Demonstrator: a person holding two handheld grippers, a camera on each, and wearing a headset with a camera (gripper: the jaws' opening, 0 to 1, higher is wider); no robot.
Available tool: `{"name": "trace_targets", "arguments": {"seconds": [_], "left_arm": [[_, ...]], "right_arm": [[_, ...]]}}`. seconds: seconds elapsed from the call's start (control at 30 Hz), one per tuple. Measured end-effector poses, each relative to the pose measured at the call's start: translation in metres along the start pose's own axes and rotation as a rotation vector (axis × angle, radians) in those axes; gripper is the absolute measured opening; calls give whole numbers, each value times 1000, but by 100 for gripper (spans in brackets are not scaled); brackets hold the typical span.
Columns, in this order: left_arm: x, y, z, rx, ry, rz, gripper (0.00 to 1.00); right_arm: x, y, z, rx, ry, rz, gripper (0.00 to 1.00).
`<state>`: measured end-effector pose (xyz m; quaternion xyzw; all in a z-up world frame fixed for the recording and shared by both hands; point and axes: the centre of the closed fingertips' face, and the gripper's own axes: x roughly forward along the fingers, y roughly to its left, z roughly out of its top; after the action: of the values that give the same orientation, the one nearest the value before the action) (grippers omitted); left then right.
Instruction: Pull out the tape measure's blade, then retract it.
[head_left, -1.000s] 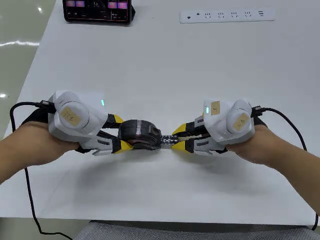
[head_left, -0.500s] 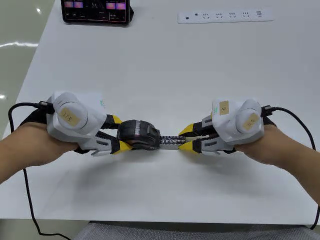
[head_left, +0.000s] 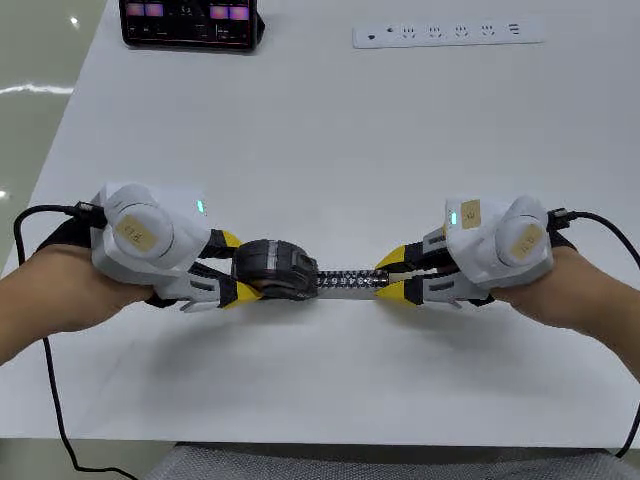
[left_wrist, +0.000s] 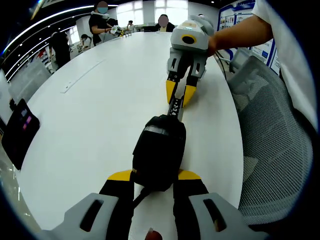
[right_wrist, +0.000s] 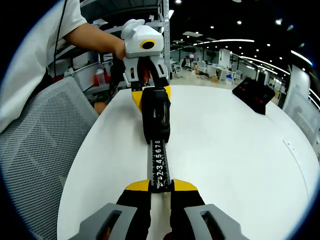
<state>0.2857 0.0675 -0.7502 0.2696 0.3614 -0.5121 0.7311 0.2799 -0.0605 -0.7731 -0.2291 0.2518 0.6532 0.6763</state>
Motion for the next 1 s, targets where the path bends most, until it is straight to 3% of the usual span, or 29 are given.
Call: {"name": "trace_targets", "arguments": {"seconds": [1.0], "left_arm": [[0, -2, 1, 3, 2, 2, 24]], "right_arm": [[-27, -1, -22, 1, 47, -23, 10]]}}
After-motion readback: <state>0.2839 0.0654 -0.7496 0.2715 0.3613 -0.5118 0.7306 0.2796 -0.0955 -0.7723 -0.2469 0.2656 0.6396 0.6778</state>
